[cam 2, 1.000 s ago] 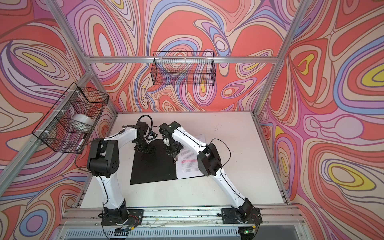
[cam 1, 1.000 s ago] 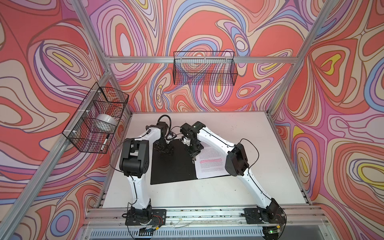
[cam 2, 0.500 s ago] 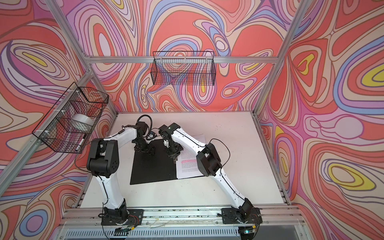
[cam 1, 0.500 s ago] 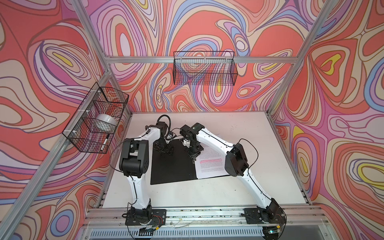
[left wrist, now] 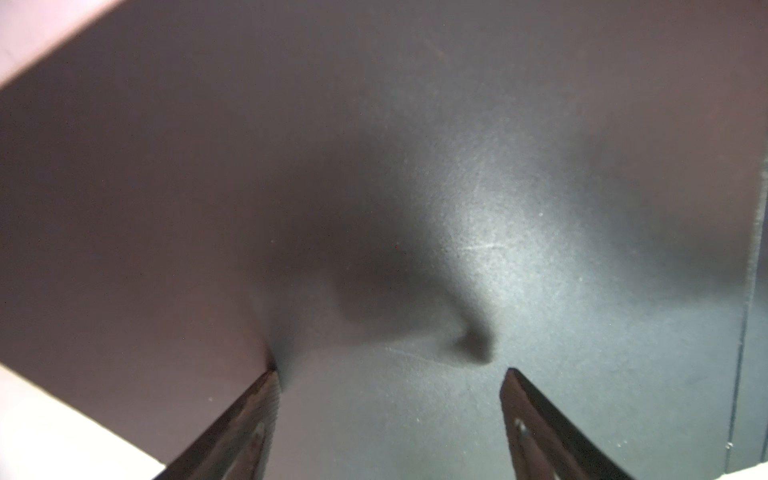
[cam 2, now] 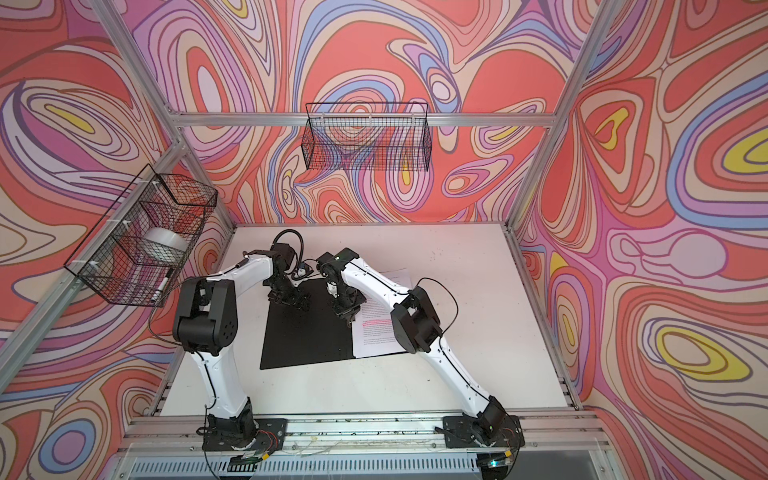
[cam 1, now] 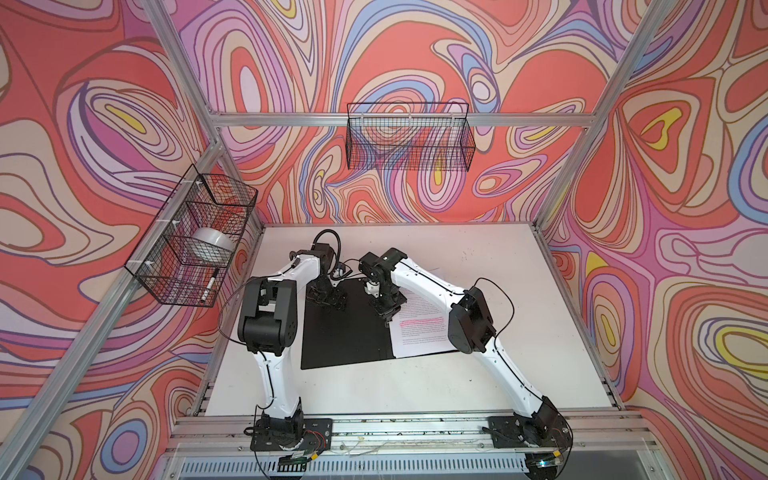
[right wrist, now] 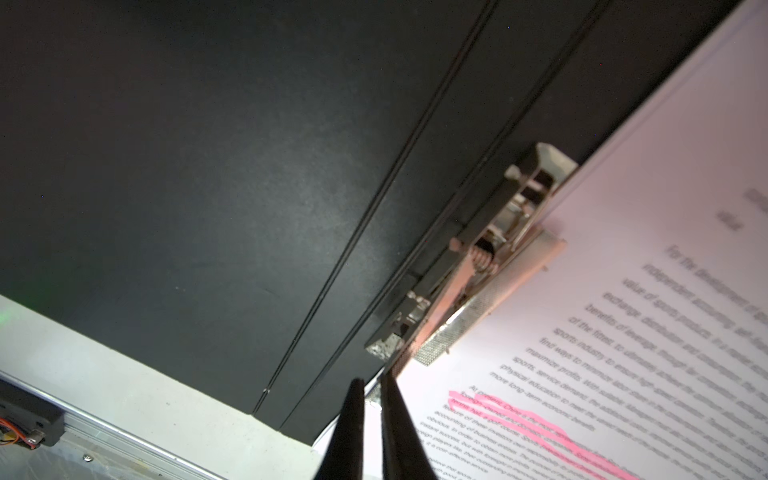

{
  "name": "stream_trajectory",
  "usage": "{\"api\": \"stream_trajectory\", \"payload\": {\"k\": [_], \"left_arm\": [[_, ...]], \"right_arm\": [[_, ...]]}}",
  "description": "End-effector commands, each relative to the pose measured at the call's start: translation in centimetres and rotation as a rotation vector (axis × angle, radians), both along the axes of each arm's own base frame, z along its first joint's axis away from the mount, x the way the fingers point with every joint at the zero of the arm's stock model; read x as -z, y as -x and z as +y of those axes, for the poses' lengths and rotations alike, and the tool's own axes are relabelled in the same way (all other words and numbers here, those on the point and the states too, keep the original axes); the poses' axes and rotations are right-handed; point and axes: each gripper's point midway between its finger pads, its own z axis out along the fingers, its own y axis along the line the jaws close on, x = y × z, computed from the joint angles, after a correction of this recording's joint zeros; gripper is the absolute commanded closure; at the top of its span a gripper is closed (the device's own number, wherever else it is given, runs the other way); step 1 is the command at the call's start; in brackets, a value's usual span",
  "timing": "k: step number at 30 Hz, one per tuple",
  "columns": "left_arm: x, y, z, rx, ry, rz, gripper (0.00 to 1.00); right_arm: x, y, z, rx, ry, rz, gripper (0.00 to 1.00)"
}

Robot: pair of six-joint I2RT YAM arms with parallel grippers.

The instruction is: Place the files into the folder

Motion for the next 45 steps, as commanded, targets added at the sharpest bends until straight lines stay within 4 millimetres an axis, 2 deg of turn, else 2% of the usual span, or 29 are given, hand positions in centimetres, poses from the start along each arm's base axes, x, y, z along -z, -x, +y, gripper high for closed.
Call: {"api": "stream_trajectory", "payload": {"k": [1, 20, 40, 45], "left_arm": [[2.9, 3.2, 0.6, -0.01, -0.001, 0.153, 0.16], [3.1, 3.3, 0.6, -0.015, 0.005, 0.158, 0.16], [3.2, 3.2, 0.8, -0.026, 0.014, 0.153, 0.17], [3.1, 3.0, 0.7, -0.029, 0.02, 0.147, 0.17]], "right_arm": [[4.4, 1.5, -2.8, -0.006, 0.166, 0.086, 0.9], [6.1, 1.4, -3.3, -0.005, 0.198, 0.084, 0.9], [6.7, 0.2, -2.7, 0.005, 0.201, 0.029, 0.9], [7.5, 0.2, -2.9, 0.006, 0.223, 0.023, 0.9]]}}
